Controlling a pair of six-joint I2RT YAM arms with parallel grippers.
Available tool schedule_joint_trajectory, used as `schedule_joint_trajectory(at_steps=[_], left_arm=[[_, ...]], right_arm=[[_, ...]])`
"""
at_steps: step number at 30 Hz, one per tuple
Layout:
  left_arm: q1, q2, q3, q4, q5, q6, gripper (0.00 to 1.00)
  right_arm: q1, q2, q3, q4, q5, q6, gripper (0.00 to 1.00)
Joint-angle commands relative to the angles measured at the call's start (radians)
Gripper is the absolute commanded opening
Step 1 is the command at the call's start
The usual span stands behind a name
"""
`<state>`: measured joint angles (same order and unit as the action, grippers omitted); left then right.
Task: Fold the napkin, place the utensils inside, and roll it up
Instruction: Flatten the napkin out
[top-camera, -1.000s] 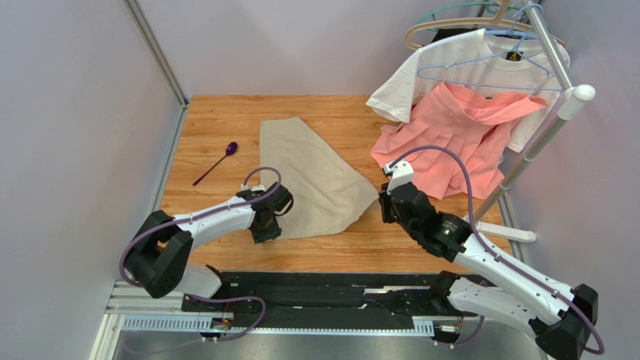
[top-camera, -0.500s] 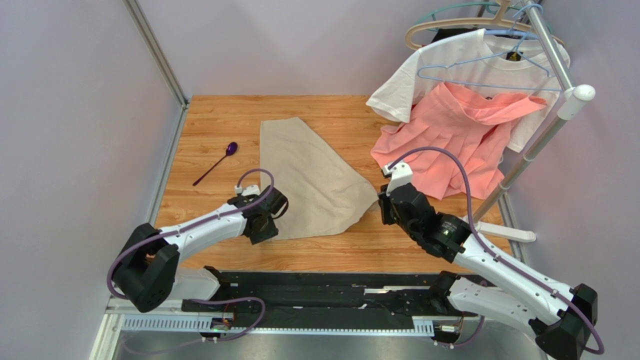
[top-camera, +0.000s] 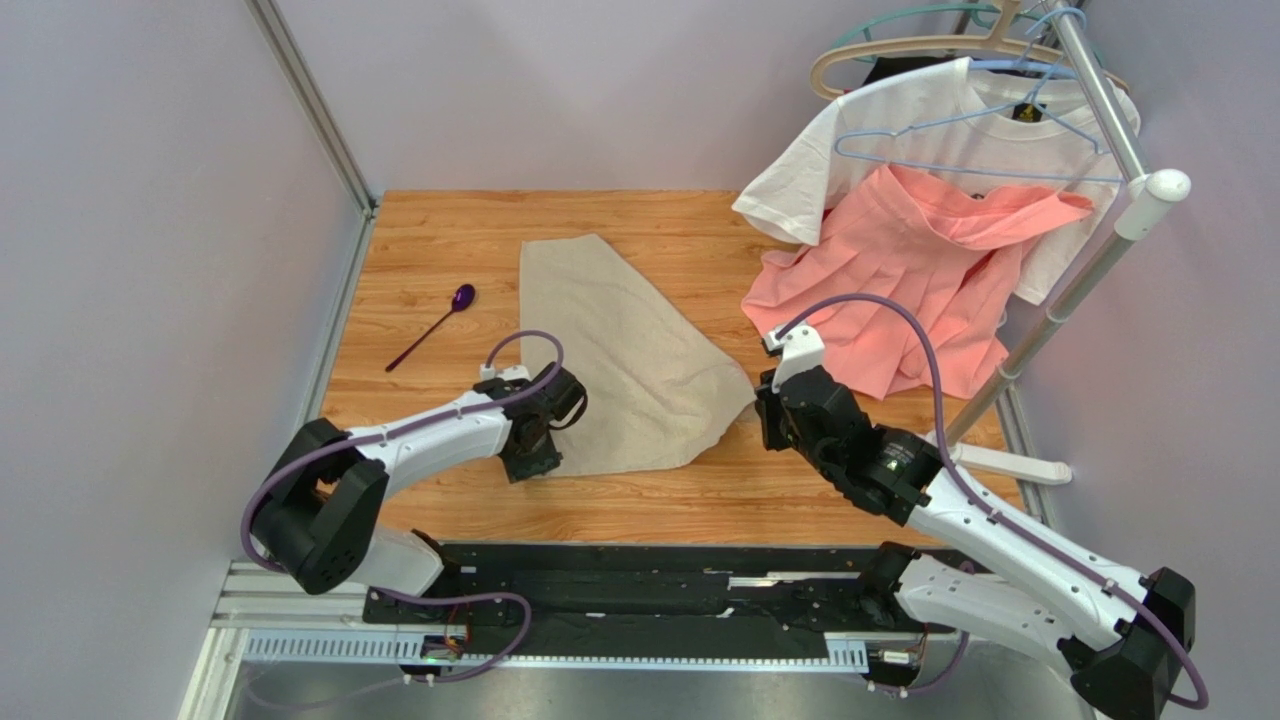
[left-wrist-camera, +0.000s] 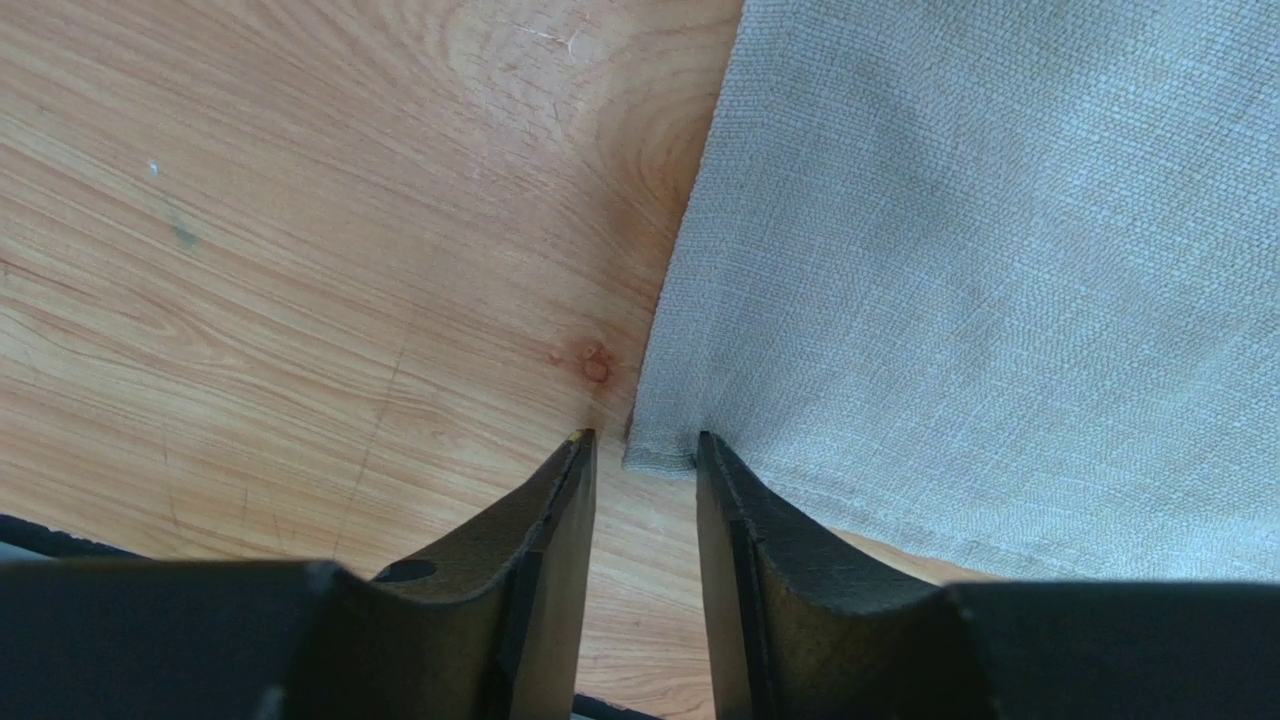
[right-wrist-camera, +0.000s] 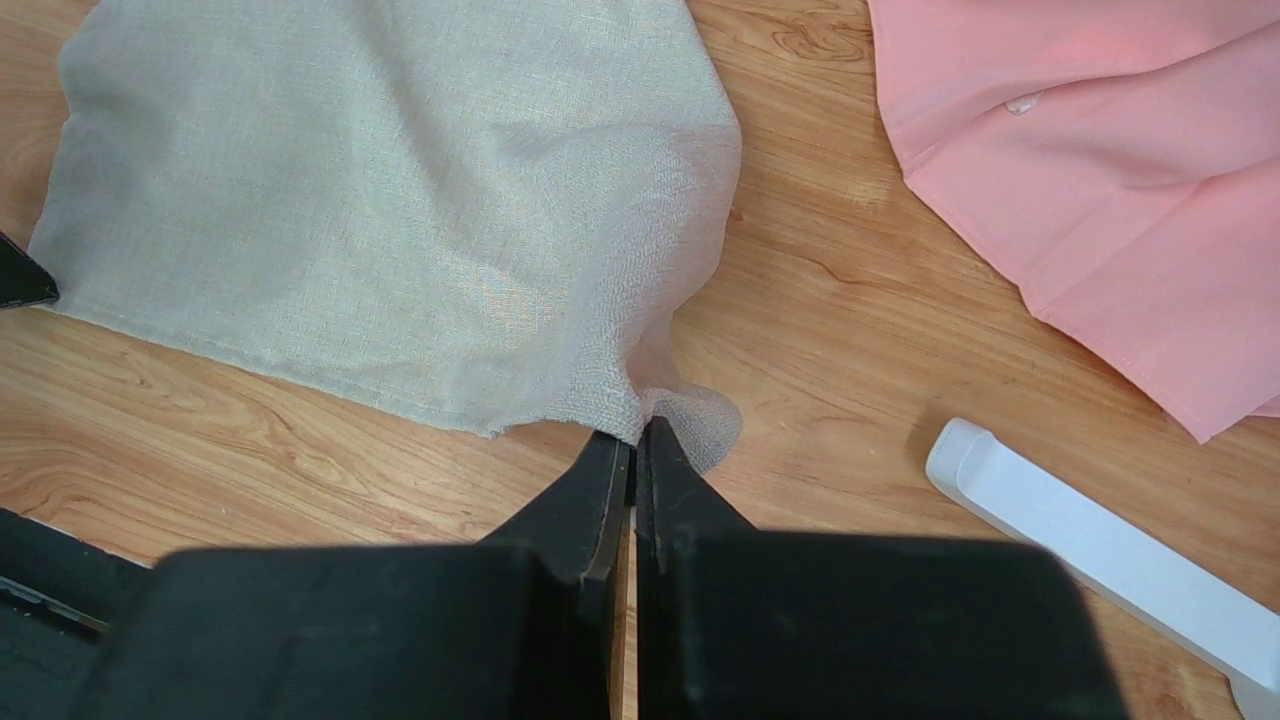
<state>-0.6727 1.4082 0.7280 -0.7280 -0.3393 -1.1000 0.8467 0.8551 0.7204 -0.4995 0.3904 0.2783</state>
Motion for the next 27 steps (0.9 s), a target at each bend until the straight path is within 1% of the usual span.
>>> schedule_joint_trajectory(at_steps=[1, 3, 5, 6, 8, 10, 11, 12, 17, 20, 21, 22, 24, 25, 26, 27], left_arm=[[0.005, 0.017, 0.013, -0.017, -0.020, 0.019, 0.38], [0.005, 0.018, 0.013, -0.021, -0.018, 0.025, 0.33], [0.005, 0.020, 0.014, -0.024, -0.018, 0.026, 0.32], [0.004, 0.021, 0.014, -0.024, -0.018, 0.029, 0.28], [-0.001, 0.026, 0.019, -0.027, -0.021, 0.034, 0.25], [-0.002, 0.032, 0.022, -0.027, -0.024, 0.043, 0.15], [-0.005, 0.034, 0.022, -0.028, -0.024, 0.049, 0.13], [-0.005, 0.034, 0.022, -0.028, -0.024, 0.051, 0.00], [-0.005, -0.017, -0.004, -0.002, -0.038, 0.060, 0.00], [0.002, -0.144, 0.020, -0.043, -0.087, 0.064, 0.00], [0.031, -0.214, 0.063, -0.054, -0.096, 0.080, 0.00], [0.065, -0.245, 0.088, -0.068, -0.096, 0.098, 0.00], [0.151, -0.299, 0.158, -0.044, -0.025, 0.202, 0.00], [0.276, -0.298, 0.187, -0.015, 0.023, 0.244, 0.00], [0.324, -0.290, 0.223, -0.010, 0.087, 0.311, 0.00], [0.362, -0.250, 0.328, -0.014, 0.091, 0.345, 0.00]], right_arm=[[-0.003, -0.030, 0.011, 0.015, 0.001, 0.015, 0.00], [-0.003, -0.044, 0.013, 0.010, 0.007, 0.015, 0.00], [-0.003, -0.057, 0.014, 0.007, 0.011, 0.013, 0.00], [-0.003, -0.062, 0.014, 0.006, 0.013, 0.015, 0.00], [-0.003, -0.065, 0.014, 0.001, 0.015, 0.015, 0.00], [-0.003, -0.070, 0.011, -0.005, 0.015, 0.018, 0.00], [-0.003, -0.071, 0.011, -0.008, 0.016, 0.021, 0.00], [-0.003, -0.071, 0.014, -0.010, 0.018, 0.021, 0.00], [-0.003, -0.073, 0.019, -0.033, 0.033, 0.019, 0.00], [-0.001, -0.051, 0.050, -0.048, 0.059, 0.009, 0.00], [-0.003, -0.041, 0.063, -0.048, 0.071, -0.001, 0.00], [-0.003, -0.001, 0.086, -0.047, 0.086, -0.002, 0.00], [-0.005, 0.050, 0.164, -0.021, 0.111, -0.013, 0.00], [-0.008, 0.091, 0.197, -0.008, 0.110, -0.034, 0.00], [-0.017, 0.170, 0.279, 0.004, 0.107, -0.047, 0.00], [-0.030, 0.229, 0.328, 0.021, 0.099, -0.060, 0.00]])
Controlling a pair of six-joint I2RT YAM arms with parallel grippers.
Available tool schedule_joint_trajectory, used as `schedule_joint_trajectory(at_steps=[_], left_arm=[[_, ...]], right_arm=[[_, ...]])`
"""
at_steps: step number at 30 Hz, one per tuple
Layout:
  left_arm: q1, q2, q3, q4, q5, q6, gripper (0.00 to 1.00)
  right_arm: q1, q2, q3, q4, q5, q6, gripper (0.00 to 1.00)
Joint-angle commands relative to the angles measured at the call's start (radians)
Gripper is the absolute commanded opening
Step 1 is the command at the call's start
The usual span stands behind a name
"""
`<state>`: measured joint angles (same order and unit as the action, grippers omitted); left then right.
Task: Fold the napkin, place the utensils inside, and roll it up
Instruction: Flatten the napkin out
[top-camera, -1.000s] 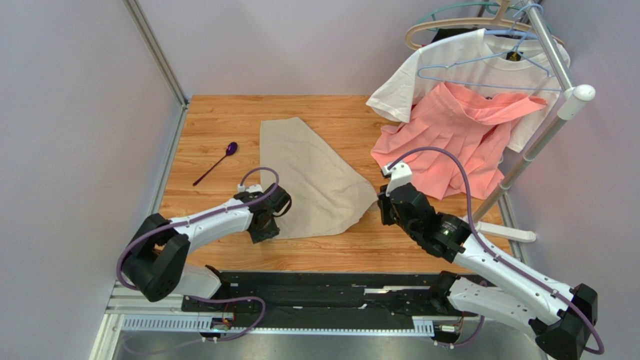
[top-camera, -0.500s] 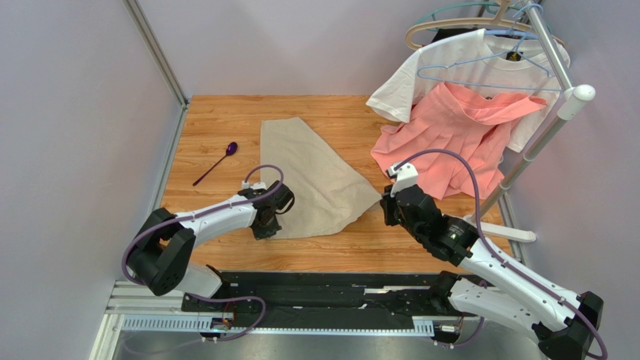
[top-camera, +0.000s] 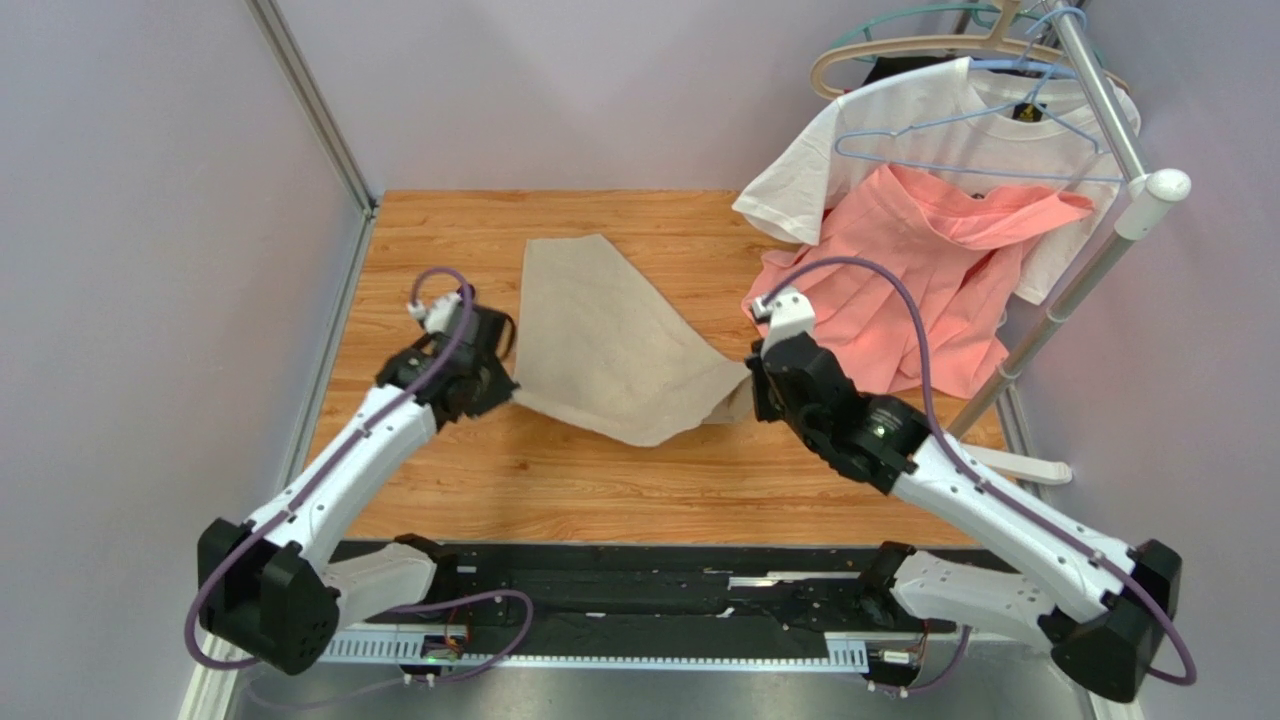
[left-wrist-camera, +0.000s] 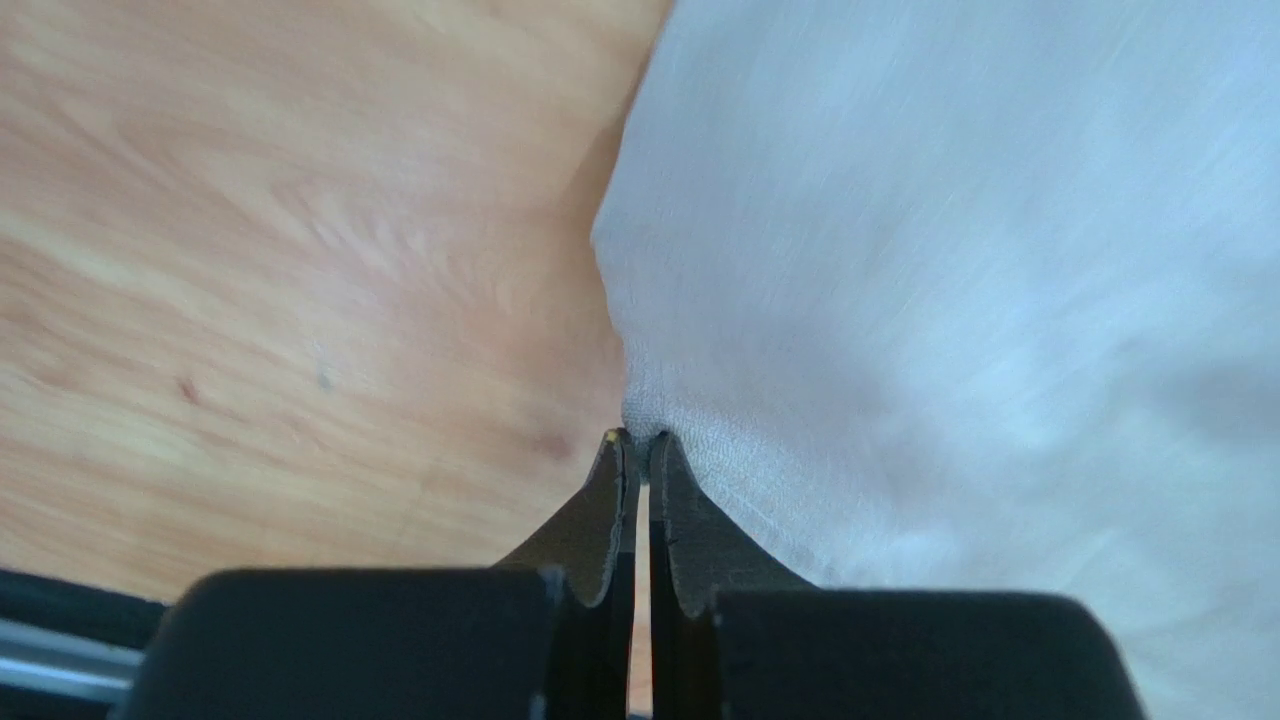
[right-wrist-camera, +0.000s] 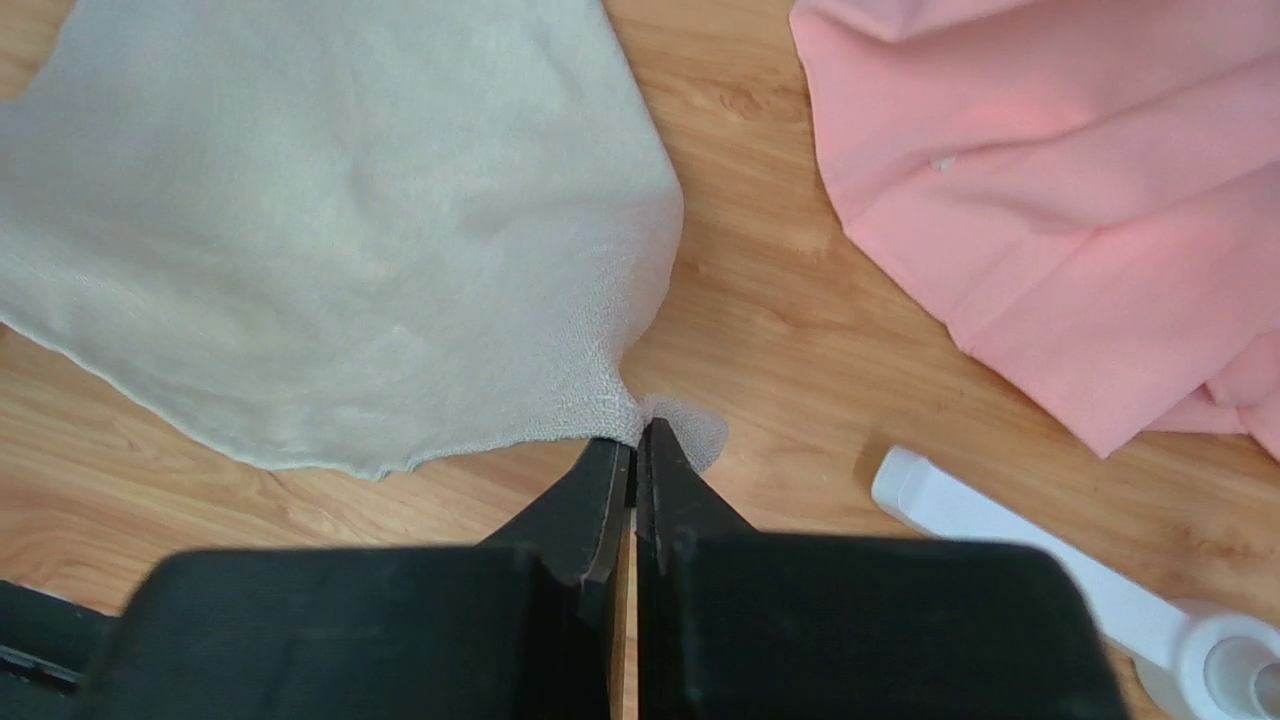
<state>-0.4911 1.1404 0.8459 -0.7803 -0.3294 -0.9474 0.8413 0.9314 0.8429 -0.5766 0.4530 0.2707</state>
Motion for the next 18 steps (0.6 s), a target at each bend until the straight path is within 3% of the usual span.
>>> schedule_joint_trajectory(at_steps=[1, 5, 6, 9, 13, 15, 18], left_arm=[[0.201, 0.044, 0.276, 0.015, 0.073, 0.228, 0.00], [0.206, 0.189, 0.649, -0.069, -0.006, 0.398, 0.00], [0.210, 0.232, 0.791, -0.080, -0.020, 0.418, 0.00], [0.247, 0.297, 1.044, -0.093, -0.053, 0.486, 0.00], [0.287, 0.373, 1.352, -0.151, -0.060, 0.547, 0.00], [0.289, 0.384, 1.471, -0.158, -0.057, 0.581, 0.00], [0.289, 0.334, 1.515, -0.139, -0.028, 0.588, 0.00]], right_arm=[[-0.042, 0.205, 0.258, 0.098, 0.026, -0.082, 0.00], [-0.157, 0.458, 0.580, 0.084, -0.042, -0.158, 0.00], [-0.168, 0.531, 0.719, 0.078, -0.040, -0.178, 0.00], [-0.185, 0.669, 0.931, 0.045, -0.016, -0.263, 0.00], [-0.189, 0.754, 1.288, 0.012, 0.006, -0.372, 0.00], [-0.186, 0.741, 1.325, 0.041, 0.010, -0.418, 0.00], [-0.179, 0.635, 1.253, 0.148, -0.005, -0.461, 0.00]])
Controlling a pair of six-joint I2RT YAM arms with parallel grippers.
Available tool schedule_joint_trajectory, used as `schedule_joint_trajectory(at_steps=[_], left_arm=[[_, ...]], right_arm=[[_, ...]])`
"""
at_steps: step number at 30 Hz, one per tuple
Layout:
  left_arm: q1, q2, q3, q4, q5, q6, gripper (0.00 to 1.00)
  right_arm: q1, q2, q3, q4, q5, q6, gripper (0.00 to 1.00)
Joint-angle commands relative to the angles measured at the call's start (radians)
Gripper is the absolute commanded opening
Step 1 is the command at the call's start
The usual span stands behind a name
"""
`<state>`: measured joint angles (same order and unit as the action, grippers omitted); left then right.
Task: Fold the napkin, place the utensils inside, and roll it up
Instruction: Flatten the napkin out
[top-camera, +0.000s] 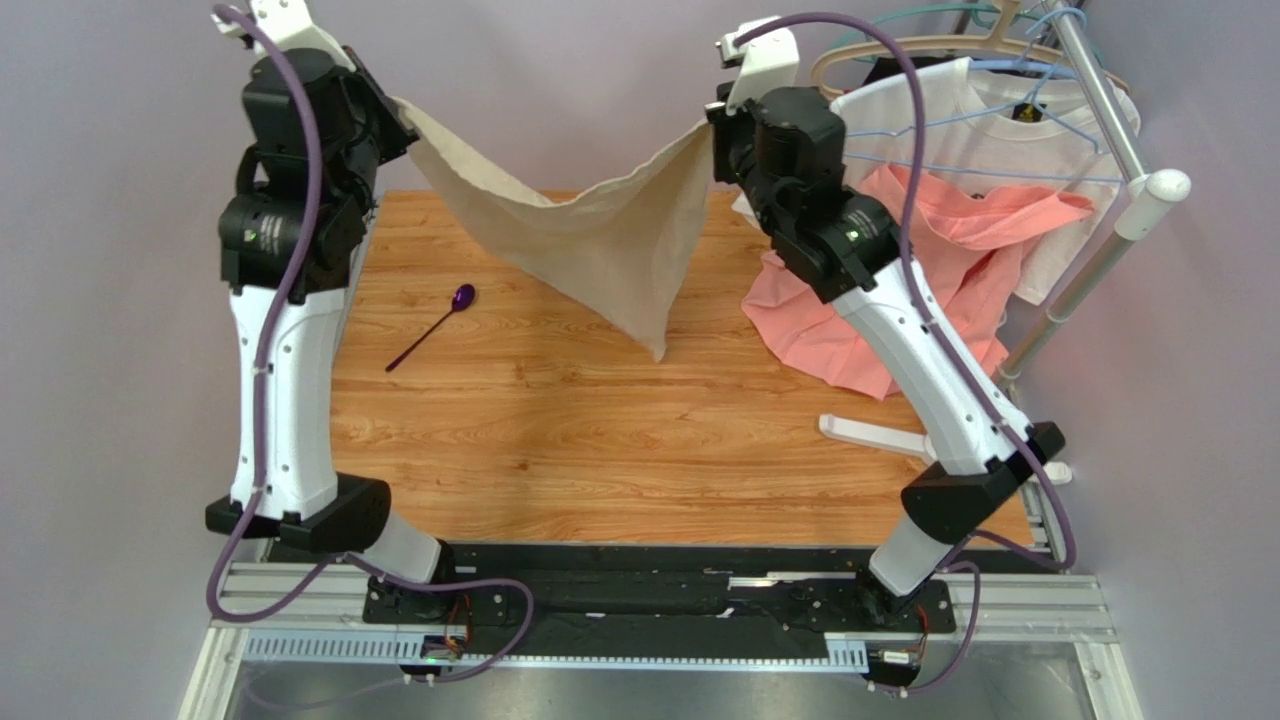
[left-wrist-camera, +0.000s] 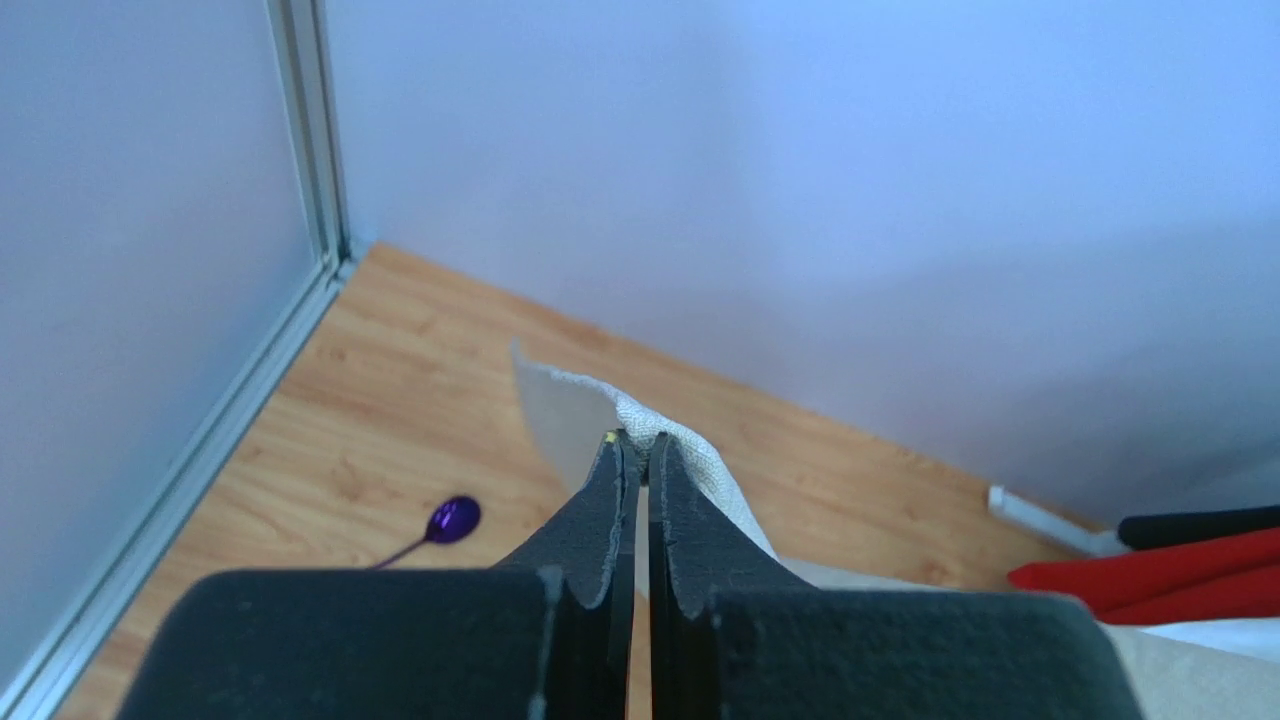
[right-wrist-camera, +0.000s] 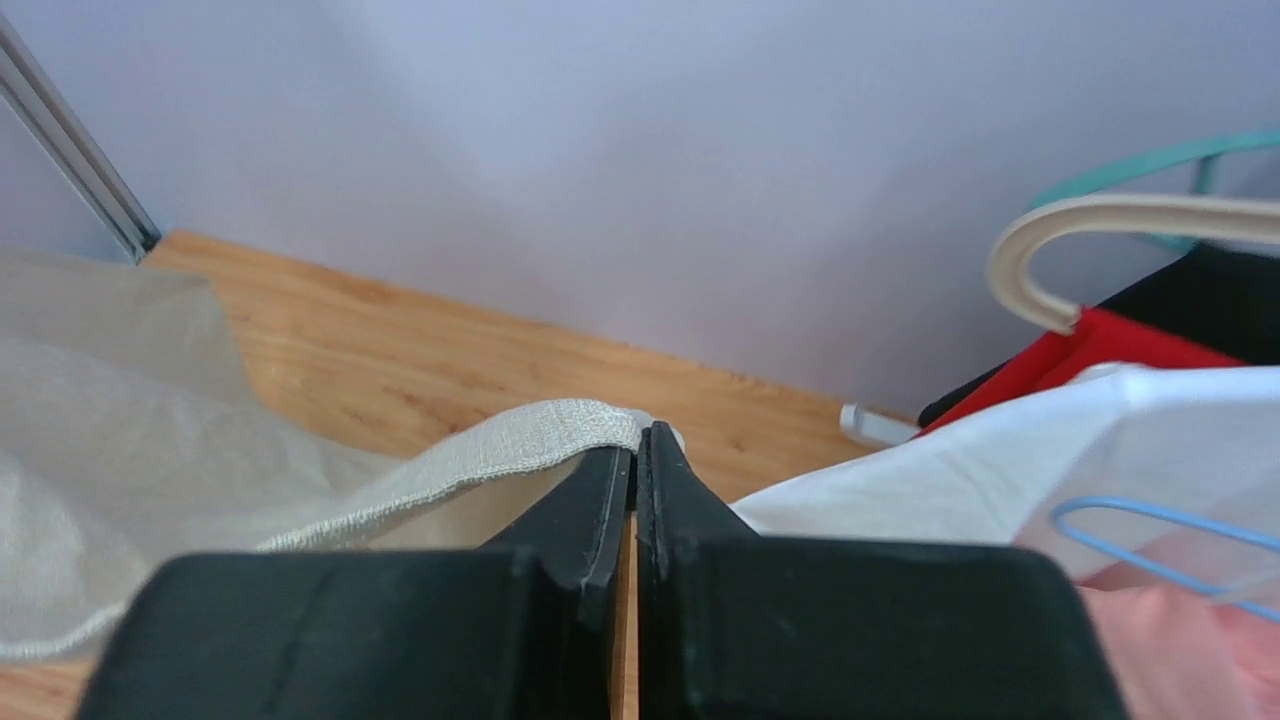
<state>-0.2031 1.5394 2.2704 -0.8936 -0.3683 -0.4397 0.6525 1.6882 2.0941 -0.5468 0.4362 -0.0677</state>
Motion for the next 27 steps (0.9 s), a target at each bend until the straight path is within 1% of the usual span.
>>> schedule_joint_trajectory(at_steps=[1, 2, 4, 5, 6, 9, 12, 14, 18, 19, 20, 22, 24, 25, 27], left_arm=[[0.001, -0.087, 0.084, 0.004, 0.020, 0.081, 0.00], [0.001, -0.111, 0.075, 0.016, 0.034, 0.079, 0.00], [0.001, -0.192, 0.026, 0.054, 0.040, 0.078, 0.00], [0.001, -0.221, 0.008, 0.065, 0.048, 0.075, 0.00], [0.001, -0.275, -0.026, 0.074, 0.055, 0.073, 0.00], [0.001, -0.359, -0.060, 0.085, 0.089, 0.071, 0.00], [0.001, -0.407, -0.058, 0.071, 0.118, 0.081, 0.00], [0.001, -0.427, -0.057, 0.068, 0.138, 0.079, 0.00], [0.001, -0.432, -0.066, 0.062, 0.149, 0.084, 0.00], [0.001, -0.421, -0.069, 0.058, 0.150, 0.090, 0.00], [0.001, -0.388, -0.074, 0.053, 0.163, 0.094, 0.00], [0.001, -0.340, -0.080, 0.029, 0.180, 0.102, 0.00], [0.001, -0.257, -0.080, 0.007, 0.203, 0.105, 0.00], [0.001, -0.228, -0.081, 0.007, 0.206, 0.108, 0.00], [0.001, -0.156, -0.084, 0.018, 0.201, 0.113, 0.00]], right_arm=[[0.019, -0.162, -0.034, 0.148, 0.003, -0.156, 0.00], [0.027, -0.236, -0.108, 0.171, -0.019, -0.174, 0.00], [0.050, -0.316, -0.175, 0.225, -0.033, -0.226, 0.00], [0.073, -0.387, -0.236, 0.237, -0.033, -0.237, 0.00], [0.087, -0.419, -0.256, 0.242, -0.033, -0.247, 0.00], [0.137, -0.531, -0.314, 0.217, -0.031, -0.250, 0.00], [0.167, -0.613, -0.327, 0.179, -0.050, -0.233, 0.00], [0.170, -0.633, -0.316, 0.159, -0.060, -0.222, 0.00], [0.170, -0.619, -0.293, 0.139, -0.037, -0.251, 0.00], [0.168, -0.583, -0.284, 0.139, -0.024, -0.260, 0.00], [0.167, -0.562, -0.281, 0.140, 0.007, -0.271, 0.00], [0.150, -0.513, -0.273, 0.146, 0.016, -0.284, 0.00], [0.118, -0.441, -0.266, 0.148, -0.019, -0.265, 0.00], [0.072, -0.417, -0.264, 0.151, -0.039, -0.230, 0.00], [0.021, -0.349, -0.261, 0.165, -0.091, -0.195, 0.00]])
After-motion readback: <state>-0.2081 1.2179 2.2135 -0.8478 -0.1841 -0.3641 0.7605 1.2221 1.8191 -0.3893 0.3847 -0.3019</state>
